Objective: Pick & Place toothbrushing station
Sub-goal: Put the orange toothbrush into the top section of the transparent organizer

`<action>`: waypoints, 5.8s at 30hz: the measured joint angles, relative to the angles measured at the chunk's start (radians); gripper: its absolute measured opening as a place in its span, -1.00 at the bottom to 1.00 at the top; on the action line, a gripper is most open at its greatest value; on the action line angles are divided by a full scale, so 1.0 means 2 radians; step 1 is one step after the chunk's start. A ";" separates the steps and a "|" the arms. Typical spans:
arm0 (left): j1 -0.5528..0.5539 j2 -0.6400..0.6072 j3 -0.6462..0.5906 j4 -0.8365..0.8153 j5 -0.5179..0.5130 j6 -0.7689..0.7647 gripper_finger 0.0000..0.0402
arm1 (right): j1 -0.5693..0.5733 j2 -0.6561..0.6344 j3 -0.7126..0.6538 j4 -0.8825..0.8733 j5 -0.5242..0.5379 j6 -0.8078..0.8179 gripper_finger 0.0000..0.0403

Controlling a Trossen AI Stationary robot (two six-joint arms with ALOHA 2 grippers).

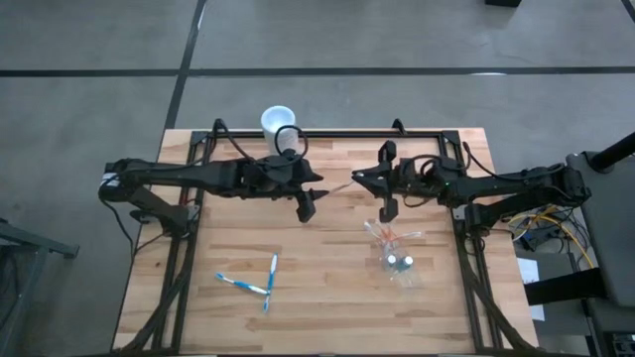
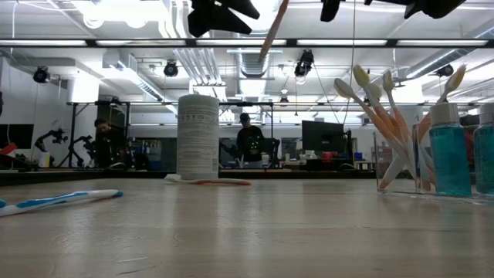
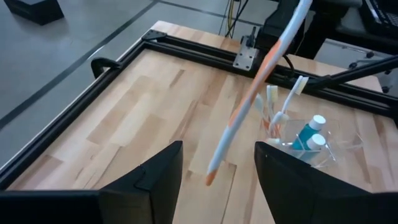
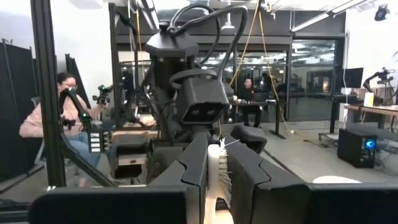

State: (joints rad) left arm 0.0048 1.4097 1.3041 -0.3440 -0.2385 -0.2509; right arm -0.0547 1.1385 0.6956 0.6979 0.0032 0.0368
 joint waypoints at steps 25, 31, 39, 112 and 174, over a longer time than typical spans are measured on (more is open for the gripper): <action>0.002 -0.003 0.000 -0.004 -0.012 -0.006 0.02 | 0.003 -0.132 0.000 -0.211 0.000 0.118 -0.83; 0.003 -0.003 0.000 -0.004 -0.022 -0.005 0.02 | 0.016 -0.161 0.000 -0.276 -0.001 0.123 -0.83; 0.003 -0.003 0.000 -0.005 -0.044 -0.005 0.02 | 0.036 -0.196 0.000 -0.363 -0.001 0.135 -0.83; 0.003 -0.003 0.000 -0.004 -0.050 -0.005 0.02 | 0.108 -0.153 -0.089 -0.477 -0.019 0.188 -0.83; 0.004 -0.003 -0.001 -0.067 -0.050 -0.007 0.02 | 0.107 -0.193 -0.089 -0.184 0.154 0.084 -0.27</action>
State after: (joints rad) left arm 0.0128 1.4036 1.3029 -0.4774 -0.3393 -0.2646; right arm 0.1602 0.7528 0.5179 0.3292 0.3113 0.2054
